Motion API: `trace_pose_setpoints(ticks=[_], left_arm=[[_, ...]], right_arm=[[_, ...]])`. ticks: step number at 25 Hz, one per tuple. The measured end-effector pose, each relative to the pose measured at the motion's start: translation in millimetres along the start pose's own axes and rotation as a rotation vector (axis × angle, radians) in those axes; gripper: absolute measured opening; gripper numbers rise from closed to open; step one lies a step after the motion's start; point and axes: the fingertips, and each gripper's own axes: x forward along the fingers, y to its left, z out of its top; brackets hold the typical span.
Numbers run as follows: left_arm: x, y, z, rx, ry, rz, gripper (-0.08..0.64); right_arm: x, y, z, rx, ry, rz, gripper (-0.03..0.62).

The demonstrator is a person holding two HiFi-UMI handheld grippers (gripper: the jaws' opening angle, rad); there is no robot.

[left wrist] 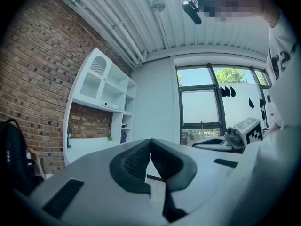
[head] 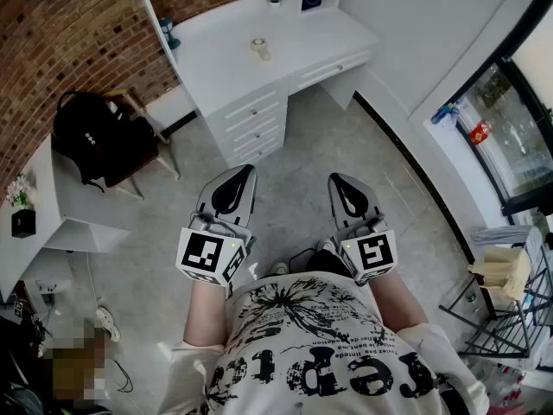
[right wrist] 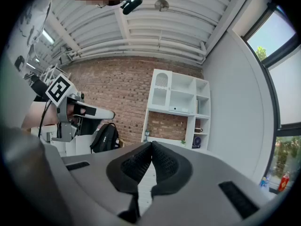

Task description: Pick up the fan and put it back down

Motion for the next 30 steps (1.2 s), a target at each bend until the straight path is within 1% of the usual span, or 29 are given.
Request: trace_pose_setpoints(ticks=[7, 12, 14, 16, 18, 22, 25, 27, 30], left_arm=[[8.9, 13.1, -0.4, 0.004, 0.01, -0.004, 0.014], [15.5, 26.4, -3.7, -0.002, 0.024, -0.008, 0.014], [15.7, 28.8, -5.7, -0.018, 0.017, -0.015, 0.014], [16.7, 32.9, -5.6, -0.056, -0.008, -0.019, 0.023], [21.6, 37.7, -7.8, -0.072, -0.007, -0.026, 0.347], [36.4, 43.0, -19.5, -0.034, 0.057, -0.037, 0.348], [52.2, 45.6, -25.1, -0.04, 0.068, -0.032, 0.348], [68.3, 51.9, -31.8, -0.04, 0.07, -0.018, 0.348], [94.5, 67.4, -43.4, -0.048, 0.089, 0.025, 0.347]], right_arm=[[13.0, -3.4, 1.1, 0.012, -0.002, -0.022, 0.012], [28.7, -0.5, -0.8, 0.045, 0.0, -0.017, 0.012], [31.5, 0.6, -1.6, 0.077, -0.02, -0.018, 0.014], [35.9, -0.6, -3.1, 0.106, -0.033, -0.03, 0.014], [42.5, -3.4, -5.4, 0.118, -0.031, -0.043, 0.014], [56.9, -11.4, -10.7, 0.131, -0.018, -0.049, 0.014], [70.2, -26.6, -18.8, 0.15, -0.01, -0.045, 0.014], [84.7, -41.6, -27.6, 0.161, -0.01, -0.038, 0.014], [110.8, -63.3, -41.3, 0.164, -0.005, -0.008, 0.014]])
